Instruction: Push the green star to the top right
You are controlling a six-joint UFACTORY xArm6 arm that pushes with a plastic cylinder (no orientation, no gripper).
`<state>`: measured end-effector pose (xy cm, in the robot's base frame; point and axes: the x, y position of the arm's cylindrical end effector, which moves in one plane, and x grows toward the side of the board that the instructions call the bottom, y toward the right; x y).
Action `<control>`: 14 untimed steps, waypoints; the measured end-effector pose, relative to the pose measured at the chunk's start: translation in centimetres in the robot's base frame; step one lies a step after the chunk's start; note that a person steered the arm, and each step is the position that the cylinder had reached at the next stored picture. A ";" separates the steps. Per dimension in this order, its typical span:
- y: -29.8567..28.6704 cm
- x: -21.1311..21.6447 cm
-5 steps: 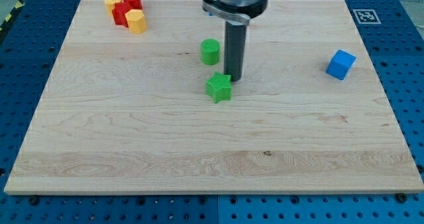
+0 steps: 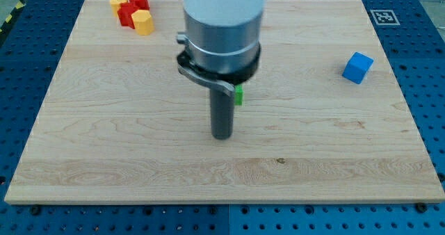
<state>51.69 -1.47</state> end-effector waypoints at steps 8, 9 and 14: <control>6.0 -6.2; 6.9 -7.7; 13.6 -15.7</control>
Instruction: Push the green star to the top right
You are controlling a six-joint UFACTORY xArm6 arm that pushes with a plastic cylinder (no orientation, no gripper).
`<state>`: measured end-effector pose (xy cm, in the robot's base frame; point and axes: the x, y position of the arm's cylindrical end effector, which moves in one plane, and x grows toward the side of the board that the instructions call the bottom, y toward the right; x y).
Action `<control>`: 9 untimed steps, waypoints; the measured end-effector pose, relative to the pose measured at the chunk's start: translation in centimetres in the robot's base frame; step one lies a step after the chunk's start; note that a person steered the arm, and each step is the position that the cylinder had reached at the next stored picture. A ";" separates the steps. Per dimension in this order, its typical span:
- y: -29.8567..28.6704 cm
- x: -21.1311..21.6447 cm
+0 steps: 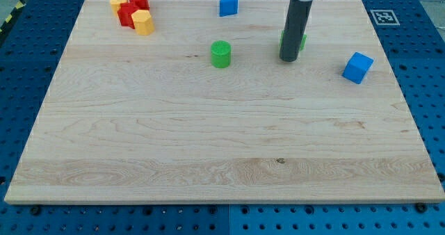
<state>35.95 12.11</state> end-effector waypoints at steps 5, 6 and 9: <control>1.6 -2.9; 0.0 -2.9; -1.1 -6.7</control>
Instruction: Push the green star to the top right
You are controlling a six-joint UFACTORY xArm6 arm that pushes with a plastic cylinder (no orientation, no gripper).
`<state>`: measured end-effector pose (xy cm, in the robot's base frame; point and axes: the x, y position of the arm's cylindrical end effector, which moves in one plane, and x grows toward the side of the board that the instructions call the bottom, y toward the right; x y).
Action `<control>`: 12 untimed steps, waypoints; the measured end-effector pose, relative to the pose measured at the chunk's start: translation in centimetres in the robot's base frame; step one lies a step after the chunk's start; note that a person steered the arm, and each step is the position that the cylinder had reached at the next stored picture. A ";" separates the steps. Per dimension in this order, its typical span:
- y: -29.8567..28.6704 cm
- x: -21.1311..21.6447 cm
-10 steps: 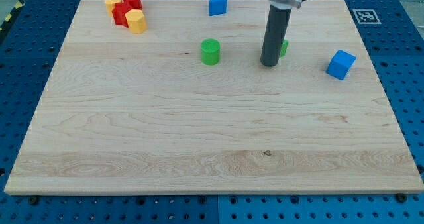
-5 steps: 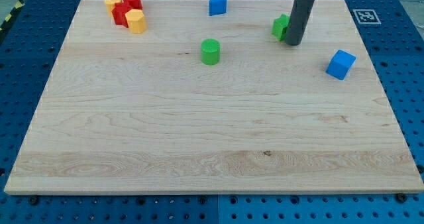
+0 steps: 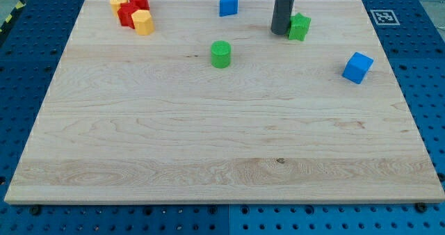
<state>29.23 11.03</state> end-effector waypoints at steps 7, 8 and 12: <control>7.6 2.4; 10.0 3.0; 10.6 1.4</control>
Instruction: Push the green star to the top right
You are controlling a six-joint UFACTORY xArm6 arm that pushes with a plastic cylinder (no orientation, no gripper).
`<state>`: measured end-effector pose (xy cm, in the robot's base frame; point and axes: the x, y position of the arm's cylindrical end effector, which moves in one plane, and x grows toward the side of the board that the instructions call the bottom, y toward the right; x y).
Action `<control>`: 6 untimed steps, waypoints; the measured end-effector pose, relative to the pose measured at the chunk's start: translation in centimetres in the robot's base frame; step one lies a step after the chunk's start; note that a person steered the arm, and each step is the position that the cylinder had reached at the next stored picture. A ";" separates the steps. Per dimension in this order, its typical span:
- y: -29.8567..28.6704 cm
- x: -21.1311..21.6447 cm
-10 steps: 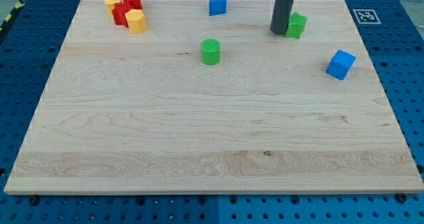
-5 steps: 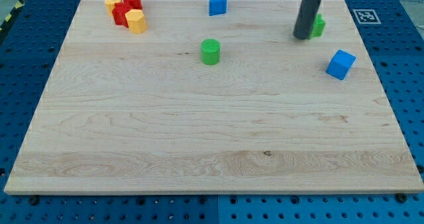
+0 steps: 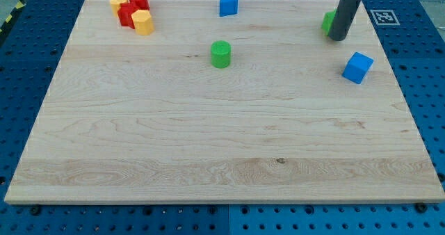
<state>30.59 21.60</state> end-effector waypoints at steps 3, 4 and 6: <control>0.0 -3.5; 0.0 -4.0; 0.0 -5.4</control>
